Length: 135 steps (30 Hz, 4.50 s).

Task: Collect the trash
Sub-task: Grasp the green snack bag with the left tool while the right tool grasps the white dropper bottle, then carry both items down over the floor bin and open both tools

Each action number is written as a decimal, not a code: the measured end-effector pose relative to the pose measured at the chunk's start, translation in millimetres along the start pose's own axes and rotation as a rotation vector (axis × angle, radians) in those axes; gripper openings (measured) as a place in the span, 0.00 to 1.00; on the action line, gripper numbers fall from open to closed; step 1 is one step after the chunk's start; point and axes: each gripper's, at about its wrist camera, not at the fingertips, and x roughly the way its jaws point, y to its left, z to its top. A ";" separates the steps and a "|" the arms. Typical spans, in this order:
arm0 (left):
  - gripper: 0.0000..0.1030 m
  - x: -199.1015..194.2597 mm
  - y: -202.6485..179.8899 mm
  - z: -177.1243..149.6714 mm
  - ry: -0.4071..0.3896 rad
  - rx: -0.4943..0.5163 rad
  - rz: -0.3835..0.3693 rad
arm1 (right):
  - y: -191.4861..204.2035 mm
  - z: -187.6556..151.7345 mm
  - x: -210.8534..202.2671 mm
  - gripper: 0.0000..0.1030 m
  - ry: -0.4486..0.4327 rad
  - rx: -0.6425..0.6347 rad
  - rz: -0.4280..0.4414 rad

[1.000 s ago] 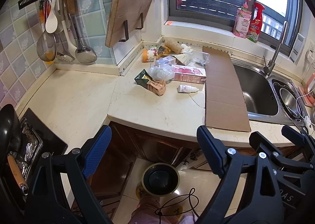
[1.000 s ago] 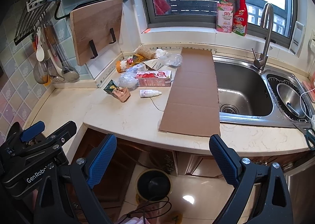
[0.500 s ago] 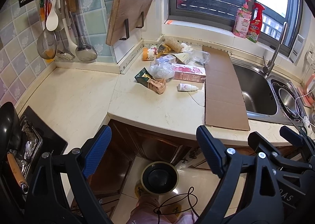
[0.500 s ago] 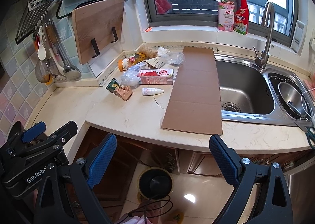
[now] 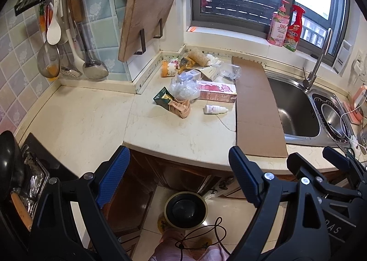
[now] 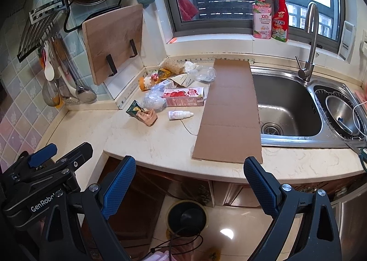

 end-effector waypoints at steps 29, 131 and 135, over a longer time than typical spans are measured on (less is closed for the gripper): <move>0.76 238.5 83.2 119.6 0.262 -0.106 -0.043 | -1.2 137.8 246.7 0.73 0.288 0.220 0.100; 0.28 215.0 37.6 -198.8 0.470 -0.064 -0.096 | 14.3 -160.6 247.8 0.24 0.572 0.024 0.385; 0.28 268.1 39.9 -254.7 0.521 -0.046 -0.079 | 5.6 -221.8 302.6 0.24 0.579 0.022 0.355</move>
